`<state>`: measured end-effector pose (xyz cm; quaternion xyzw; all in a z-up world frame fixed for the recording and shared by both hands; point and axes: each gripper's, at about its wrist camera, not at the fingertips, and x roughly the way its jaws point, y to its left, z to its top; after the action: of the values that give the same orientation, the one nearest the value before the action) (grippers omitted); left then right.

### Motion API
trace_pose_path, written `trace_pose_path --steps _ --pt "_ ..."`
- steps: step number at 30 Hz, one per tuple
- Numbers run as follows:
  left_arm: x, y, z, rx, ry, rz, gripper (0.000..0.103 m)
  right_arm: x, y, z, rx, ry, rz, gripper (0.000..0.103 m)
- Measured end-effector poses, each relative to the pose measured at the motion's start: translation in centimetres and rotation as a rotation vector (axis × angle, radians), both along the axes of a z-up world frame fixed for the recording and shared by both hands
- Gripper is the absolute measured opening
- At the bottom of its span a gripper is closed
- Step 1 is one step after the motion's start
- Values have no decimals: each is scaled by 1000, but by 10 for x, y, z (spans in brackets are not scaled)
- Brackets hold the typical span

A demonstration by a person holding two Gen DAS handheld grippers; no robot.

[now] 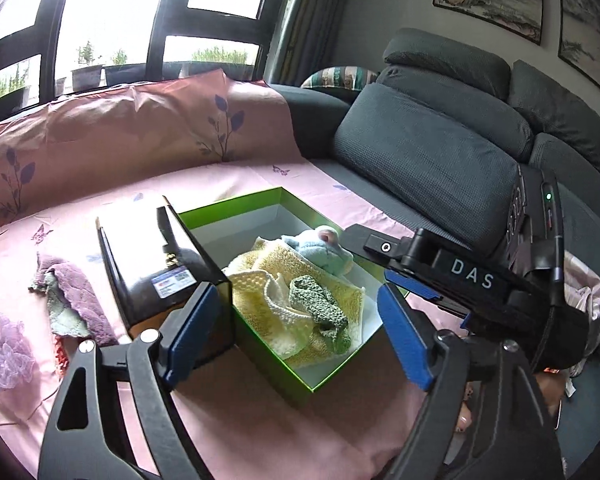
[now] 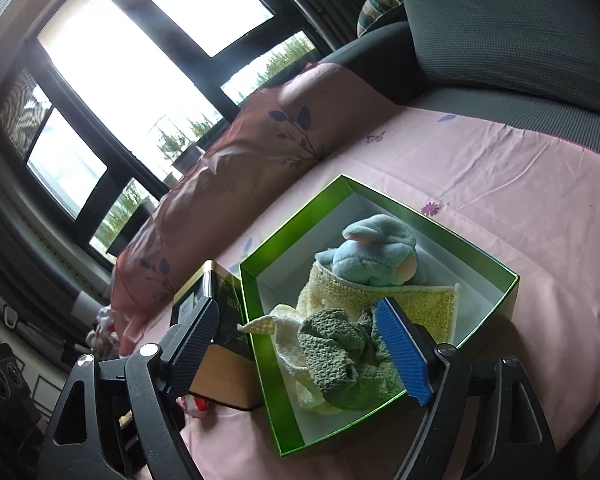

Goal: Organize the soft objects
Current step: 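Lower the green cloth into the box and open the right gripper, then move the right gripper back to the red-and-white knitted sock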

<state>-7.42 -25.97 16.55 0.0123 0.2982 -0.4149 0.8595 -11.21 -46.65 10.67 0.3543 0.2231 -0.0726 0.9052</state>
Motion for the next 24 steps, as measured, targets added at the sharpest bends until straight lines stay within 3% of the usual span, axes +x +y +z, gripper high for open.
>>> trace_pose_path --steps 6,11,17,24 --pt "-7 68 26 -95 -36 120 100 -8 18 20 -67 -48 -7 91" --pt "-3 133 29 -107 -44 313 102 -8 39 34 -108 -82 36 92" --pt "8 208 6 -100 39 533 102 8 85 45 -175 -92 142 92" --pt "23 267 -45 -34 108 739 102 37 162 46 -260 -54 308 92"
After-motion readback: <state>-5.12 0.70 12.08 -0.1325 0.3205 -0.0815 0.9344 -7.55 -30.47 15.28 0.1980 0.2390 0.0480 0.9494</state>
